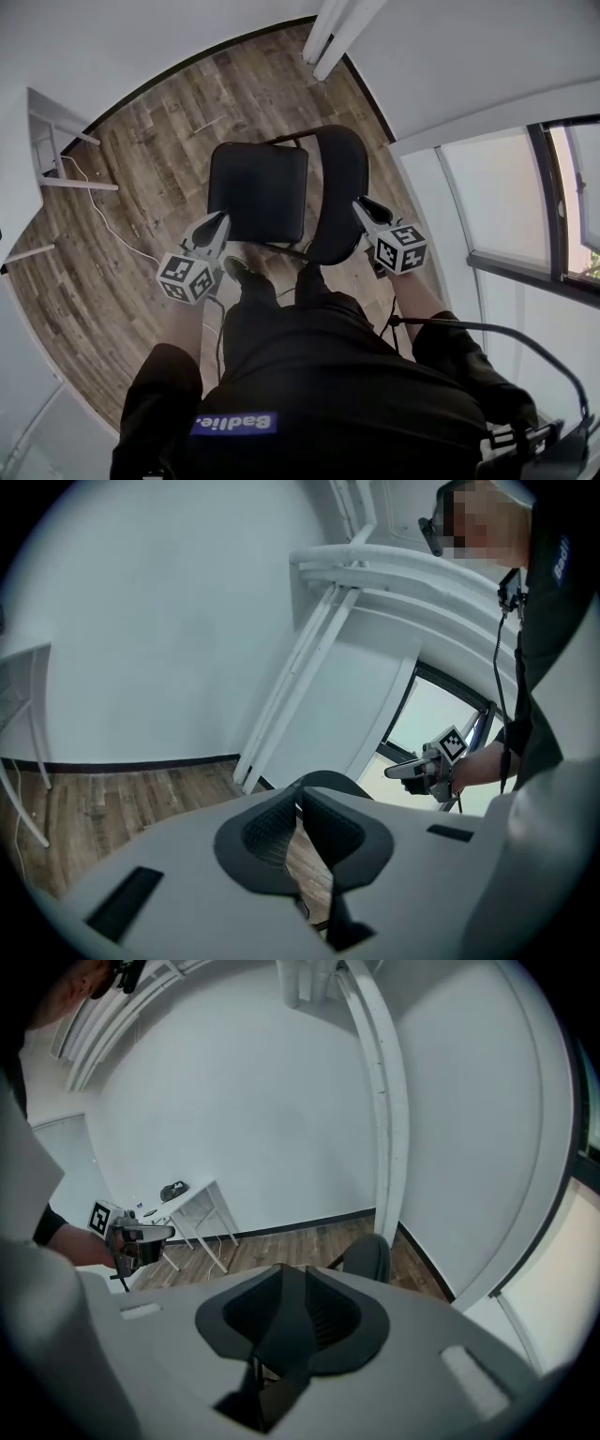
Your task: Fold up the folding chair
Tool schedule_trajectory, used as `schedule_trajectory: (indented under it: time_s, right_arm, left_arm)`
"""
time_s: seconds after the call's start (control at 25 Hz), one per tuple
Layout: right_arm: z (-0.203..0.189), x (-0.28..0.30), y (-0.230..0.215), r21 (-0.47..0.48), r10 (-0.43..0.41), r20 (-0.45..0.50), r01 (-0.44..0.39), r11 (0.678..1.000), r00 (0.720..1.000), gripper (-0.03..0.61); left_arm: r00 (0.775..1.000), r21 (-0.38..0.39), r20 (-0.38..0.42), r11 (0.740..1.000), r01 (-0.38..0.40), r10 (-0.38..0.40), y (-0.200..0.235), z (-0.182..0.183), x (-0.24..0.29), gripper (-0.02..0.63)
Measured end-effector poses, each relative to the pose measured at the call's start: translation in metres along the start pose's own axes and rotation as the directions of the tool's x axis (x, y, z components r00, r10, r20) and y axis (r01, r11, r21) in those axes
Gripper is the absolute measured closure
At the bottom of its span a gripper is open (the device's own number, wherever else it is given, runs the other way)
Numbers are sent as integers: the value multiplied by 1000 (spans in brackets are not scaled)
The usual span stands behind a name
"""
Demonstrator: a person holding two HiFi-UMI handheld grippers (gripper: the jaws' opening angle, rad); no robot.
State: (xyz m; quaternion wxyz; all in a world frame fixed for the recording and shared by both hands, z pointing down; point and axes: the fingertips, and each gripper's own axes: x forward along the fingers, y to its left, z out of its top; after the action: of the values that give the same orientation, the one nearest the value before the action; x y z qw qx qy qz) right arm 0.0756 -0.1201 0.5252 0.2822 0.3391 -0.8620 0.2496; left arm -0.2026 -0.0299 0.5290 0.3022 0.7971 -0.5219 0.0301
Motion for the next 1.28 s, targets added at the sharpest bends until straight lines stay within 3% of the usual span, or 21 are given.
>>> schedule_trajectory:
  time_s: [0.24,0.6,0.92,1.28]
  right_arm:
    - [-12,21,-33,74,-75,-47,78,994,996,468]
    - [-28,38,-67,132,-161,-120,176,975,980,426]
    - [-48,52,-87,215,-167,-190,207,954,967,368]
    - [-70,73,-103,244,-175,-250,237,940,952,325]
  left_arm:
    - [996,-104,-78,994,41,-49,52,-39,22,601]
    - [981,-164,-176,985,50,-79,111,-89,41,508]
    - [969,-236,-230,971,32,-87,158,-127,65,458]
    - [944,-319,-329,944,-86,-25,243,-204,90,413]
